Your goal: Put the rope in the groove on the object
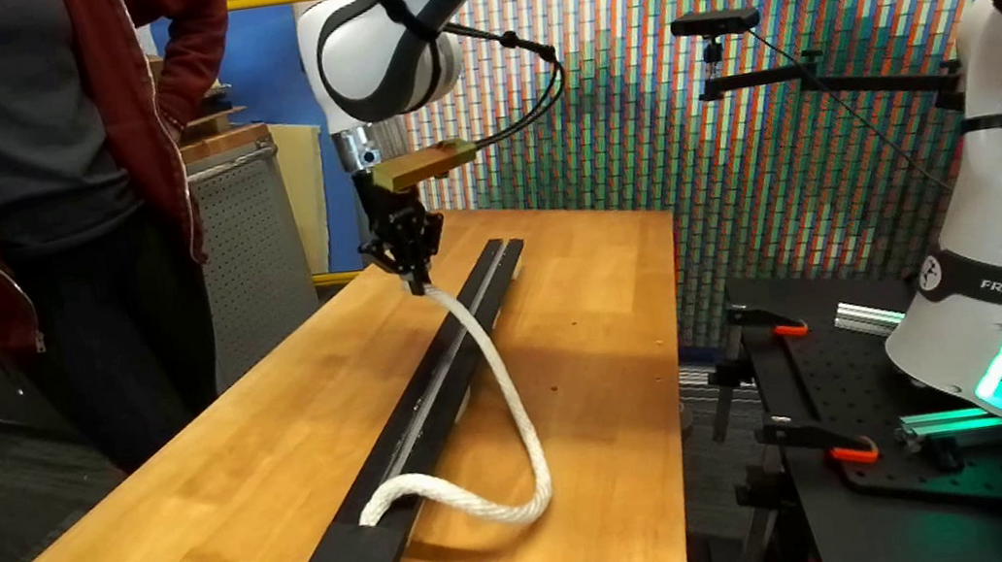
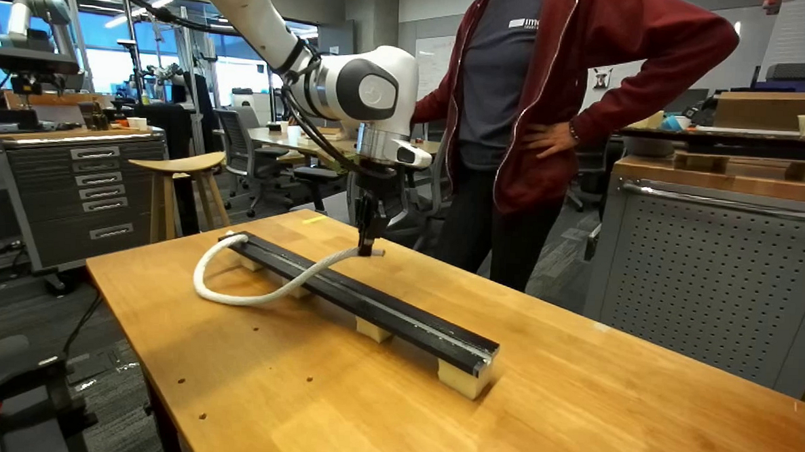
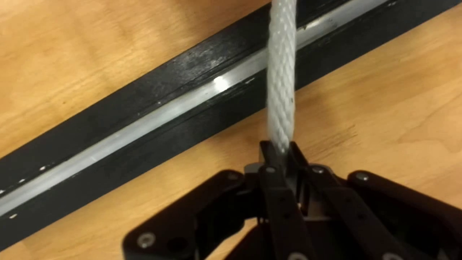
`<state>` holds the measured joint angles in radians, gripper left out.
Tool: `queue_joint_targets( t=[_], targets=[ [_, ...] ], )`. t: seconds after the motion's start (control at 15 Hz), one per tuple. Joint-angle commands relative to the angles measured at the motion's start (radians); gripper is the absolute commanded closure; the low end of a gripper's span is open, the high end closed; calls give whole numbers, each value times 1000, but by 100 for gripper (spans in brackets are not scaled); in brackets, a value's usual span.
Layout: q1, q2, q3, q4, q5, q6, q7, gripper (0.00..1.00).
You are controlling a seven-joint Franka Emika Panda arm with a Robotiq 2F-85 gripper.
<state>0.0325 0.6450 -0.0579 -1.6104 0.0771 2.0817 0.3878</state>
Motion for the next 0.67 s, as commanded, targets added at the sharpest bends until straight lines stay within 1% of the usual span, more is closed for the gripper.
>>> queue_joint_targets(
  t=[0.0, 0.27, 0.6],
  targets=[
    [-64, -106, -10, -139, 111, 102, 18, 97],
    [-106, -156, -41, -232, 200, 219, 63, 97],
    [-157, -203, -59, -337, 336, 363, 100, 97]
  ],
)
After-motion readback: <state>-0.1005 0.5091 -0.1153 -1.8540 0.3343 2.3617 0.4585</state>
